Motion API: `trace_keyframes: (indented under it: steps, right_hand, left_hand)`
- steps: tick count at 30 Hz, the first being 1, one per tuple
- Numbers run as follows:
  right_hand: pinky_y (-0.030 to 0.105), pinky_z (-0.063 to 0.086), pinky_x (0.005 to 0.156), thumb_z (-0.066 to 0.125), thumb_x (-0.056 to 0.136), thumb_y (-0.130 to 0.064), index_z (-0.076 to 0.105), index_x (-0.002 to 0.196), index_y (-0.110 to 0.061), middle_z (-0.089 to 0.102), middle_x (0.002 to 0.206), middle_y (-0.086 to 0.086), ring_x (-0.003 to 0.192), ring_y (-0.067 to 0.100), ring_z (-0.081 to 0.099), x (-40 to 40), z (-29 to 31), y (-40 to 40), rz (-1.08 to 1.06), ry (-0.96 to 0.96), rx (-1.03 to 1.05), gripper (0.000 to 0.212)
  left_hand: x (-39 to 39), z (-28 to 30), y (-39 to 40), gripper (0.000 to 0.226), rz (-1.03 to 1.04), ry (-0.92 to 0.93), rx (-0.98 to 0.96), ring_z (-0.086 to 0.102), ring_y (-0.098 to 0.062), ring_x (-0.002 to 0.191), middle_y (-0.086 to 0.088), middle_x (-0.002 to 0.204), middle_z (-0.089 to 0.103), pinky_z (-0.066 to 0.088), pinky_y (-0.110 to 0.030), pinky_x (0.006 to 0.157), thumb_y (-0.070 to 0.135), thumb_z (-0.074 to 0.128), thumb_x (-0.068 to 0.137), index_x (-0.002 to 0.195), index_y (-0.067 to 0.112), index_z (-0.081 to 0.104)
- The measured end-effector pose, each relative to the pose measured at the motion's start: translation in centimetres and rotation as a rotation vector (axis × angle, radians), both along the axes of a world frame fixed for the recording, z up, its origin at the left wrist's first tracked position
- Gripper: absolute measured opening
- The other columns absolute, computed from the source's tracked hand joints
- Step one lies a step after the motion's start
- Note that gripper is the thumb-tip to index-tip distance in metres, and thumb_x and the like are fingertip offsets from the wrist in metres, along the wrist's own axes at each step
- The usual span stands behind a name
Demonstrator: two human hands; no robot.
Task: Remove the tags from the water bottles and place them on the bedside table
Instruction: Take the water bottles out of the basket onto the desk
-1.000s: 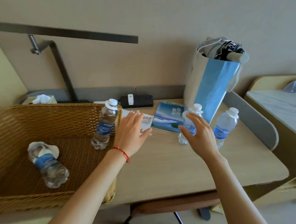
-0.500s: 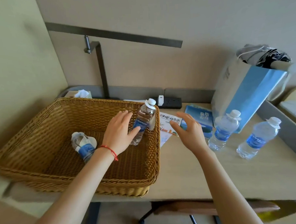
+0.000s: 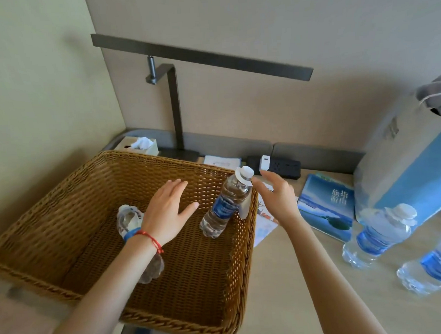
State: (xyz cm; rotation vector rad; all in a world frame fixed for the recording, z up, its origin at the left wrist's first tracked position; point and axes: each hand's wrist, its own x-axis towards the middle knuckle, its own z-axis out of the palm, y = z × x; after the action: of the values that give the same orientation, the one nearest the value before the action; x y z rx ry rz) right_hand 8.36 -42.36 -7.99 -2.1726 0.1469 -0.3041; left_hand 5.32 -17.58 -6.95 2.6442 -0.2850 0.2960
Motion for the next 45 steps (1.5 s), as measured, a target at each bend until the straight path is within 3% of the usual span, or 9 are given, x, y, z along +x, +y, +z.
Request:
trace_keyframes:
  steps: [5, 8, 14, 17, 20, 24, 31, 37, 45]
  right_hand:
    - [0.029, 0.040, 0.086, 0.053, 0.086, -0.051, 0.050, 0.130, -0.019, 0.054, 0.134, 0.005, 0.121, 0.023, 0.050, 2.4, -0.7, 0.2, 0.036, 0.056, 0.097, 0.055]
    - [0.024, 0.045, 0.077, 0.058, 0.084, -0.048, 0.052, 0.128, -0.019, 0.055, 0.133, 0.003, 0.118, 0.023, 0.053, 3.1, -0.9, 0.5, 0.061, 0.084, 0.185, 0.053]
    - [0.030, 0.051, 0.082, 0.065, 0.083, -0.034, 0.065, 0.112, -0.018, 0.067, 0.108, -0.002, 0.098, 0.011, 0.061, 3.7, -1.0, 1.2, 0.060, 0.032, 0.240, 0.033]
    - [0.019, 0.048, 0.073, 0.067, 0.081, -0.032, 0.067, 0.107, -0.020, 0.065, 0.101, -0.009, 0.088, 0.002, 0.059, 3.5, -1.0, 1.5, 0.029, 0.012, 0.247, 0.029]
    - [0.013, 0.042, 0.069, 0.068, 0.080, -0.031, 0.067, 0.103, -0.024, 0.061, 0.097, -0.015, 0.092, 0.005, 0.057, 3.1, -0.5, 2.0, 0.045, -0.042, 0.170, 0.024]
    - [0.019, 0.040, 0.084, 0.069, 0.079, -0.031, 0.066, 0.109, -0.015, 0.061, 0.115, -0.006, 0.110, 0.009, 0.052, 2.7, 0.3, 3.7, 0.114, -0.085, 0.025, 0.034]
    - [0.020, 0.049, 0.080, 0.070, 0.078, -0.033, 0.065, 0.107, -0.017, 0.068, 0.107, -0.002, 0.096, 0.009, 0.061, 2.3, 1.0, 7.9, 0.257, -0.060, -0.037, 0.033]
    - [0.038, 0.054, 0.083, 0.071, 0.077, -0.033, 0.068, 0.102, -0.016, 0.071, 0.101, 0.001, 0.092, 0.013, 0.063, 2.4, 1.4, 10.2, 0.277, -0.107, -0.083, 0.031]
    - [0.027, 0.054, 0.078, 0.072, 0.077, -0.029, 0.068, 0.101, -0.017, 0.071, 0.098, 0.000, 0.086, 0.006, 0.061, 2.9, 1.7, 11.8, 0.298, -0.140, -0.082, 0.027]
  left_hand:
    - [0.8, -0.8, 0.4, 0.061, 0.025, 0.018, -0.005, 0.025, -0.026, 0.139, -0.012, 0.147, 0.036, 0.024, -0.038, 0.111, 0.039, 0.055, 0.086, 0.138, 0.010, 0.036]
    - [1.5, -0.9, 1.1, 0.061, 0.027, 0.028, -0.022, 0.025, -0.026, 0.139, -0.012, 0.146, 0.036, 0.022, -0.037, 0.111, 0.038, 0.056, 0.086, 0.137, 0.010, 0.037]
    - [2.7, -1.2, 2.3, 0.061, 0.022, 0.064, -0.048, 0.025, -0.026, 0.139, -0.013, 0.146, 0.036, 0.022, -0.038, 0.112, 0.037, 0.056, 0.087, 0.137, 0.010, 0.037]
    - [2.9, -1.6, 3.1, 0.061, 0.021, 0.098, -0.052, 0.024, -0.026, 0.139, -0.012, 0.147, 0.034, 0.022, -0.038, 0.112, 0.038, 0.055, 0.087, 0.138, 0.011, 0.036]
    - [3.1, -1.8, 3.7, 0.061, 0.019, 0.110, -0.072, 0.025, -0.026, 0.139, -0.013, 0.147, 0.035, 0.023, -0.038, 0.112, 0.038, 0.055, 0.087, 0.138, 0.011, 0.035]
    - [3.4, -1.7, 4.6, 0.061, 0.012, 0.104, -0.090, 0.029, -0.025, 0.137, -0.013, 0.145, 0.037, 0.026, -0.037, 0.111, 0.036, 0.056, 0.087, 0.138, 0.009, 0.036]
    - [3.4, -1.6, 7.0, 0.061, 0.022, 0.128, -0.120, 0.033, -0.024, 0.134, -0.011, 0.144, 0.039, 0.029, -0.037, 0.109, 0.037, 0.056, 0.087, 0.138, 0.011, 0.035]
    - [3.8, -1.9, 9.4, 0.061, 0.059, 0.184, -0.162, 0.036, -0.024, 0.132, -0.010, 0.145, 0.038, 0.036, -0.039, 0.107, 0.039, 0.056, 0.087, 0.138, 0.014, 0.035]
    - [5.5, -3.0, 12.6, 0.055, 0.215, 0.356, -0.354, 0.044, -0.026, 0.126, -0.012, 0.138, 0.047, 0.034, -0.036, 0.104, 0.037, 0.055, 0.088, 0.134, 0.011, 0.042]
